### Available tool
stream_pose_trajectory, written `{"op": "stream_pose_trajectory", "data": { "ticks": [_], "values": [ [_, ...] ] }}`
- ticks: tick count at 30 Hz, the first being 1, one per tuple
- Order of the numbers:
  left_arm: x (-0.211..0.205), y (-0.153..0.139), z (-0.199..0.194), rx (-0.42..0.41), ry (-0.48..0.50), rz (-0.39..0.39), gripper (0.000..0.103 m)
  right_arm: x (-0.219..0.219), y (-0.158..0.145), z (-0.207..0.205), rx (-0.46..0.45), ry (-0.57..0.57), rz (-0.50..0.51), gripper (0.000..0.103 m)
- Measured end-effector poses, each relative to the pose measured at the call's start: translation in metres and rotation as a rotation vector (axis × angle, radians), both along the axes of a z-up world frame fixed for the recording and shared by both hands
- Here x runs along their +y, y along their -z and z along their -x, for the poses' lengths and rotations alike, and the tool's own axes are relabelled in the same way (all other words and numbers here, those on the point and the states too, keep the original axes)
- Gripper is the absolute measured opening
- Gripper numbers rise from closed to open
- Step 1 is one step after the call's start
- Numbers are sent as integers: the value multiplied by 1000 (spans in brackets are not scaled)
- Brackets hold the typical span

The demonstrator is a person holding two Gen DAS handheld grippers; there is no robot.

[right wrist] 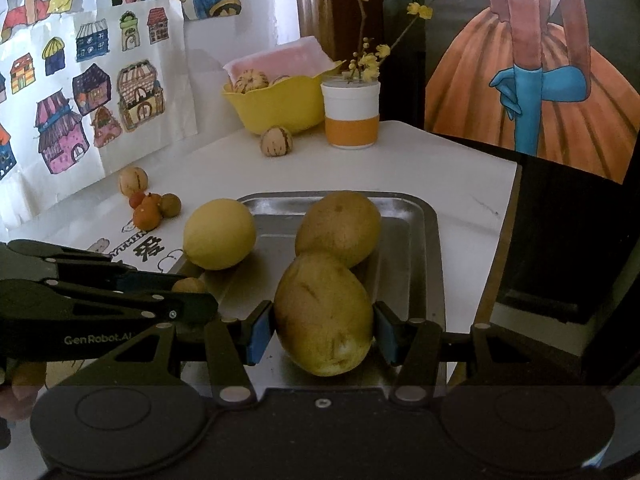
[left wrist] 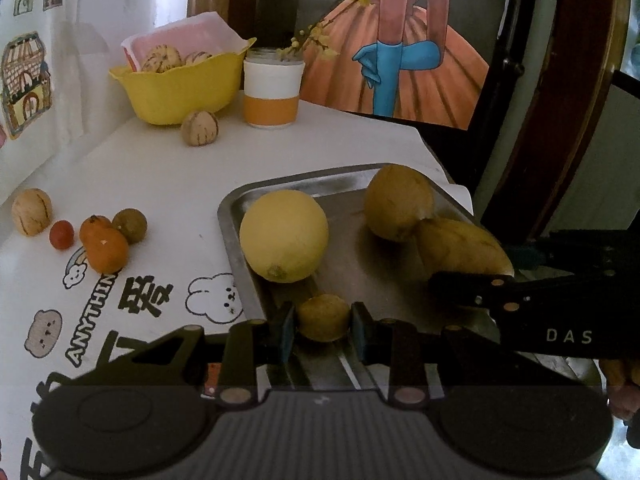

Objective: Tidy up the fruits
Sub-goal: 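Lower pear and small brown fruit into the tray and open both tools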

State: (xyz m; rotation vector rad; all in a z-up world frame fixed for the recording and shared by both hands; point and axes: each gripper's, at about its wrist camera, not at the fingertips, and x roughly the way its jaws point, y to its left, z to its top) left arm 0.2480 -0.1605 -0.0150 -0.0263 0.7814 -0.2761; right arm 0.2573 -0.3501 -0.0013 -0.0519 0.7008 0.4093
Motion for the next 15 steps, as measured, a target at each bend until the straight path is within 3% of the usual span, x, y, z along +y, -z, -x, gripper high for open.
{"op": "stream_pose_trajectory", "data": {
  "ticks": [5,7,9,13,15],
  "values": [
    [1,-2,1,2,-3,3,35,-3,-5,3,-8,13,-13,60],
    [2,-4,4,-8,-2,8,41,-4,-10,5,-17,11,-10,63],
    [3,-9,9,-28,-1,20,56,-5,-16,9,-31,11,-2,66],
    [7,-19,20,-66,-19,13,67,-8,-27,22,-62,22,7,76],
    [12,-25,26,-76,-32,22,78,-11,-34,30,-75,32,2,82]
  ]
}}
